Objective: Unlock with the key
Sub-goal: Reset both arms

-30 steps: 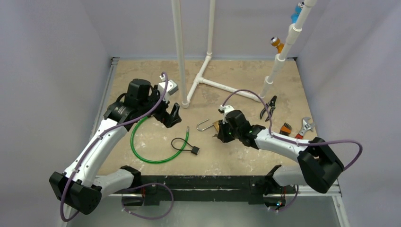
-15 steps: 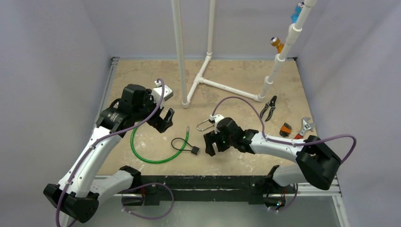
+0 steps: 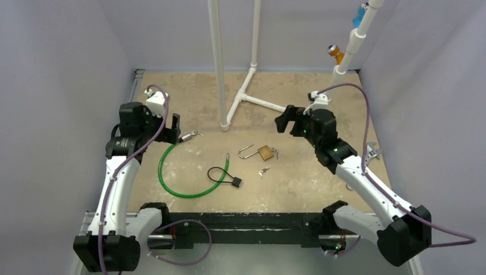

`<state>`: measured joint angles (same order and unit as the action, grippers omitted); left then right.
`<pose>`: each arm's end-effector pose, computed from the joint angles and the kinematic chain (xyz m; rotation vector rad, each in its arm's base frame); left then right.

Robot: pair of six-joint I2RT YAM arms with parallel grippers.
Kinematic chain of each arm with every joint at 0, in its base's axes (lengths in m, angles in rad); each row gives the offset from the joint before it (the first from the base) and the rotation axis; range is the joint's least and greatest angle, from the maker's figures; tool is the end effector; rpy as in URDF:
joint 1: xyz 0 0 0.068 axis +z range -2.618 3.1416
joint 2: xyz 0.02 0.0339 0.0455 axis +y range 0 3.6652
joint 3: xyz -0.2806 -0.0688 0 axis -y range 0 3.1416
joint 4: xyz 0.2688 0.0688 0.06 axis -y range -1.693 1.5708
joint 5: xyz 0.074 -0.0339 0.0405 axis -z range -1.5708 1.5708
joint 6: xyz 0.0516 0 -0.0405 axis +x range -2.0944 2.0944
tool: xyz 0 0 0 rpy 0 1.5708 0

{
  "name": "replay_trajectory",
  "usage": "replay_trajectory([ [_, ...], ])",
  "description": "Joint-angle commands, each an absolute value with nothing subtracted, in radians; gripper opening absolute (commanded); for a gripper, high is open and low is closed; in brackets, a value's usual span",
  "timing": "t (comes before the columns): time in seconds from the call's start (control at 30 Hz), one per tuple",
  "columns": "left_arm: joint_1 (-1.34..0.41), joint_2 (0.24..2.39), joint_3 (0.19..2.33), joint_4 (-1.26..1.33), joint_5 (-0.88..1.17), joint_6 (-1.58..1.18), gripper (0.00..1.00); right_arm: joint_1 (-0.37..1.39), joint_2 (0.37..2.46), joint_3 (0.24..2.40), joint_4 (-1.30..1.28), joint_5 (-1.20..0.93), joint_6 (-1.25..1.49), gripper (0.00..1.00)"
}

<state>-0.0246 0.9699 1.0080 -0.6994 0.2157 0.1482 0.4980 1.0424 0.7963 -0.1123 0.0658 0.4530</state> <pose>0.2255 -0.0166 0.3387 0.3082 2.1981 -0.1726 0.2400 0.1266 0.3045 0.0006 1.9709 0.5677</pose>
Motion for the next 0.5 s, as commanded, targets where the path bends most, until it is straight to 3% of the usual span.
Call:
replay_trajectory([
  [0.0,0.067,0.990,0.903,-0.418,0.231,0.110,1.00,0.365,1.041,0.777,0.052,0.310,0.504,0.99],
  [0.17,0.067,1.109,0.781,-0.197,0.147,0.083,1.00,0.170,1.079,0.665,0.279,0.598,0.437,0.99],
  [0.27,0.069,1.144,0.702,-0.060,0.132,0.058,1.00,0.073,1.171,0.664,0.321,0.662,0.338,0.99],
  [0.47,0.068,1.154,0.537,0.237,0.168,0.033,1.00,0.003,1.260,0.541,0.541,0.508,0.296,0.99],
])
